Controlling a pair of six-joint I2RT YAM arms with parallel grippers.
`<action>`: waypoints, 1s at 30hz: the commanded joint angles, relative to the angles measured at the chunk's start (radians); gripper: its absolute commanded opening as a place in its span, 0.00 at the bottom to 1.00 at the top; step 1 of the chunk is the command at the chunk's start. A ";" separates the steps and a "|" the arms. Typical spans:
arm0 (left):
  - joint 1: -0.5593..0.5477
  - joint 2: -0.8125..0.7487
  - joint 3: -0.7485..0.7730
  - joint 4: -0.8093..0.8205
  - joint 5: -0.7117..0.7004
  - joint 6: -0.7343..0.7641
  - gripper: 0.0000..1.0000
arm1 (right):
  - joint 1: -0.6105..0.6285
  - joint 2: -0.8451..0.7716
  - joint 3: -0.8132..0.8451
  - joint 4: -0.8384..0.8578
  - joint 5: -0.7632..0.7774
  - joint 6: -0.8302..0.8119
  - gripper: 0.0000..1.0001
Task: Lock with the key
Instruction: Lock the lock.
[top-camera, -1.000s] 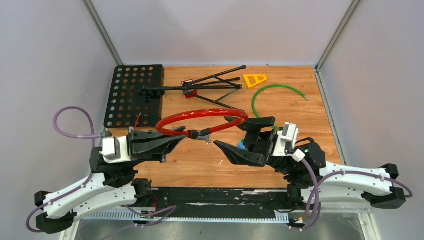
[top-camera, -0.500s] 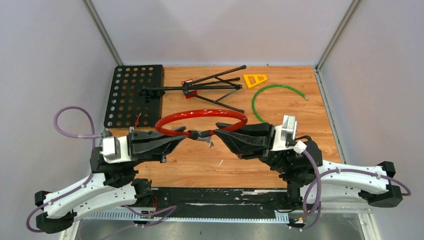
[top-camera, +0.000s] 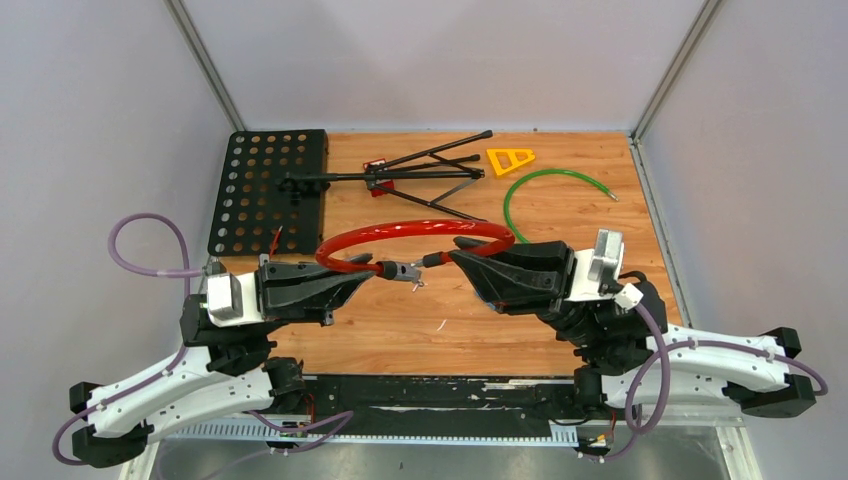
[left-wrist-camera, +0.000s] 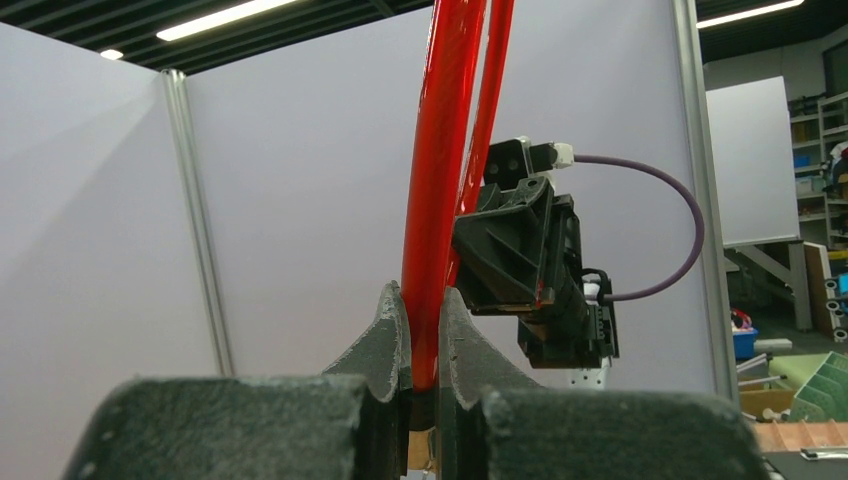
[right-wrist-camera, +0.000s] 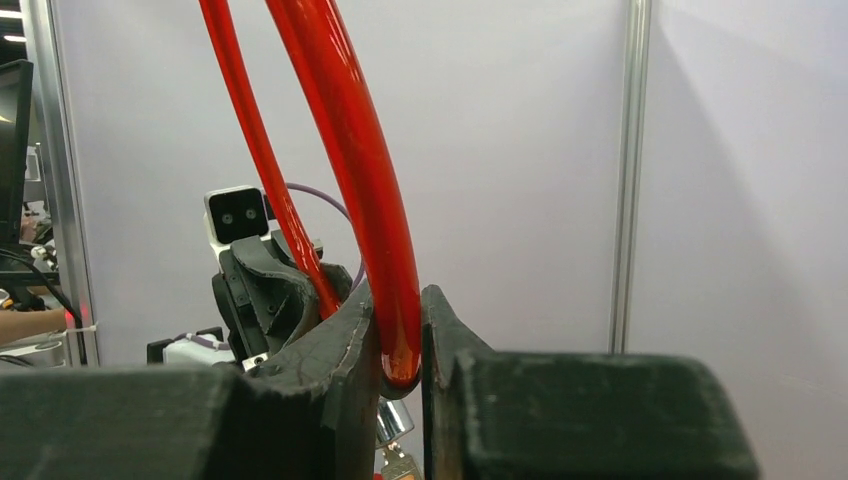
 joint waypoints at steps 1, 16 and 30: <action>-0.001 -0.010 0.009 0.053 -0.008 0.001 0.00 | 0.004 -0.022 0.046 0.017 0.011 -0.012 0.00; -0.001 0.004 0.009 0.071 -0.003 -0.004 0.00 | 0.005 0.037 0.051 0.065 -0.017 0.051 0.00; -0.001 0.003 0.007 0.082 -0.020 0.003 0.00 | 0.005 0.075 0.036 0.082 -0.035 0.117 0.00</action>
